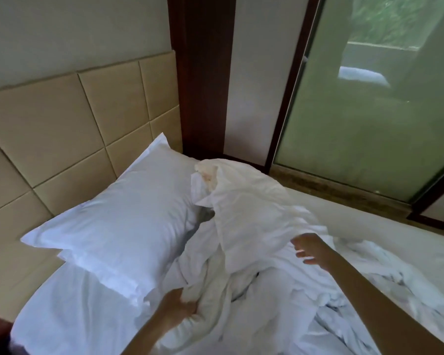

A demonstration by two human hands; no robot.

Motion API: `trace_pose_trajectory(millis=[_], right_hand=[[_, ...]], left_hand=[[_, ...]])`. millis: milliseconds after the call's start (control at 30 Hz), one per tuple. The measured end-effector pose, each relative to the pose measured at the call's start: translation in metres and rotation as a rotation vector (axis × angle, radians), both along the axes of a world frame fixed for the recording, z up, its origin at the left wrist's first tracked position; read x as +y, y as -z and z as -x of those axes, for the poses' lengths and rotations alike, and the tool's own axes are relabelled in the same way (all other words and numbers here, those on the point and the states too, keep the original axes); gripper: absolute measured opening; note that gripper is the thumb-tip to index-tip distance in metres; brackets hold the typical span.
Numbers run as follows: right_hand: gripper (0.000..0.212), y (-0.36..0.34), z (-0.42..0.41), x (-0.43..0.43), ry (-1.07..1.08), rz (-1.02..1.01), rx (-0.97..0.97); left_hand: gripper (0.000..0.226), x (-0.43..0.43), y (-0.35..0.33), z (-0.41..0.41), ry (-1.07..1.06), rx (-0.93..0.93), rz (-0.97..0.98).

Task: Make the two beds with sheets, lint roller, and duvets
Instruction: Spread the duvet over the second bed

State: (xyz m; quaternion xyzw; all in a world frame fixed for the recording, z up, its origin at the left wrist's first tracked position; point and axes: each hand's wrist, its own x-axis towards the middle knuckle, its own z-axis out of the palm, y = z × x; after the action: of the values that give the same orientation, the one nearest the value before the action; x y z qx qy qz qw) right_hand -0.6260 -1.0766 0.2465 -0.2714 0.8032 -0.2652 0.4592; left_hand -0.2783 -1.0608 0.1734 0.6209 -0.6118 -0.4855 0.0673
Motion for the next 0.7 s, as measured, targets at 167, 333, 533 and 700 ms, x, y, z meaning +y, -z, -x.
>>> trace_pose_trajectory(millis=[167, 333, 533, 700], right_hand=[[0.109, 0.0, -0.076, -0.051, -0.511, 0.097, 0.399], [0.082, 0.032, -0.108, -0.043, -0.757, -0.1, 0.923], [0.04, -0.03, 0.044, -0.014, -0.003, 0.105, 0.89], [0.041, -0.038, 0.15, 0.052, 0.052, -0.116, 0.879]], left_hand=[[0.082, 0.014, -0.014, 0.025, 0.236, 0.023, 0.002], [0.053, 0.036, 0.007, 0.027, 0.47, -0.059, -0.121], [0.052, 0.024, 0.062, -0.071, 0.112, -0.157, -0.213], [0.094, 0.001, 0.076, -0.089, -0.15, -0.108, -0.211]])
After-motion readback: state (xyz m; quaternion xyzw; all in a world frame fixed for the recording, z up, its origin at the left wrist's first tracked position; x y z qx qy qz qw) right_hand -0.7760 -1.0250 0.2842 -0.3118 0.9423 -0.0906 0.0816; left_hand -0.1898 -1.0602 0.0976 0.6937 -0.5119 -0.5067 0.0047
